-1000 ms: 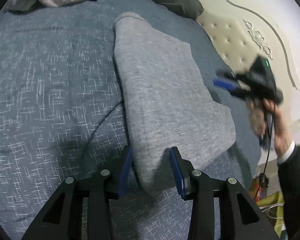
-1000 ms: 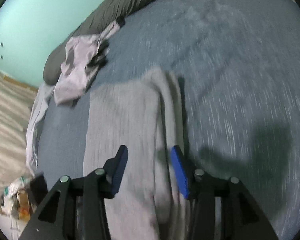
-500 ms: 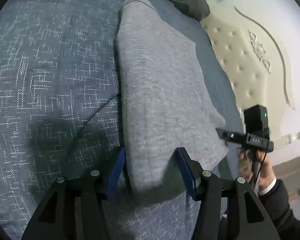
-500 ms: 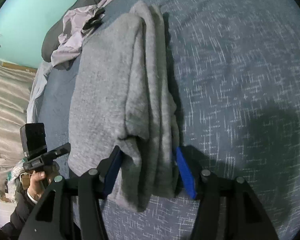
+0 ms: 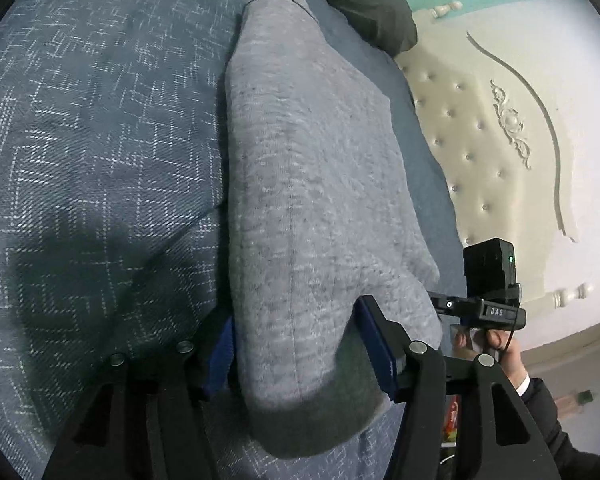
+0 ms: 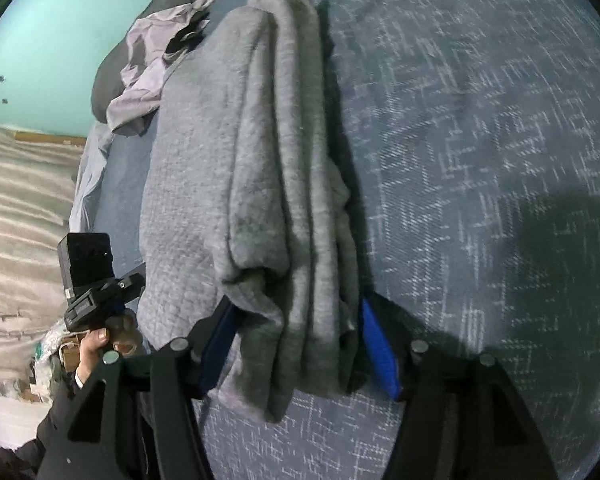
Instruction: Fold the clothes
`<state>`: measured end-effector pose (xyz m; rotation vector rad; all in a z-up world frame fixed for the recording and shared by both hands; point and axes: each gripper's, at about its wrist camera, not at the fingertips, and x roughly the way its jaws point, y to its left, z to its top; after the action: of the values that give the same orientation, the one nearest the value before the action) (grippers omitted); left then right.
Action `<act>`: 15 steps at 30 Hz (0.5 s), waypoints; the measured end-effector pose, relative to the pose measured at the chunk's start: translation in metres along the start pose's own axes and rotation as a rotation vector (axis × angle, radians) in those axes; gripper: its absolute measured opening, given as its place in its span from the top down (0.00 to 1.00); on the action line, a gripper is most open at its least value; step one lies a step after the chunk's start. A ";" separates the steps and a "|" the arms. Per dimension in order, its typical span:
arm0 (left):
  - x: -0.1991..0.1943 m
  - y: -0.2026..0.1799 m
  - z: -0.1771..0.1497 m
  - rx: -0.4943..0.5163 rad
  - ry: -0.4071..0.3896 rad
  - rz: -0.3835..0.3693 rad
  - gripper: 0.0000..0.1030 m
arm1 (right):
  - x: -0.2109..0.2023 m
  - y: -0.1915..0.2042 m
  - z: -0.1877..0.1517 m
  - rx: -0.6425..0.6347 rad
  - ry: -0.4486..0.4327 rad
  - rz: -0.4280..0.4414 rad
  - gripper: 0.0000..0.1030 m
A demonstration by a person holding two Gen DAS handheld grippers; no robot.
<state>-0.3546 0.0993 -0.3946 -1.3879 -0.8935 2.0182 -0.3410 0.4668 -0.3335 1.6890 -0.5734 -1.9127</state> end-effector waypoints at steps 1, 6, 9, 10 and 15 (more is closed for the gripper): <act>0.001 -0.001 0.000 0.001 -0.001 -0.002 0.41 | 0.001 0.002 0.000 -0.009 -0.002 0.007 0.43; -0.004 -0.012 -0.003 0.038 -0.006 0.003 0.47 | 0.004 0.005 -0.001 -0.045 0.003 0.016 0.59; -0.002 -0.011 -0.001 0.037 -0.006 0.005 0.47 | 0.006 0.006 0.003 -0.046 0.006 0.002 0.59; 0.000 -0.009 0.000 0.029 -0.009 0.003 0.47 | 0.007 0.005 0.004 -0.041 0.007 -0.001 0.58; 0.007 -0.002 0.003 -0.001 -0.027 -0.023 0.46 | 0.014 0.003 0.011 -0.022 0.001 -0.004 0.56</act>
<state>-0.3600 0.1048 -0.3962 -1.3481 -0.9181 2.0242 -0.3525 0.4558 -0.3411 1.6787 -0.5470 -1.9136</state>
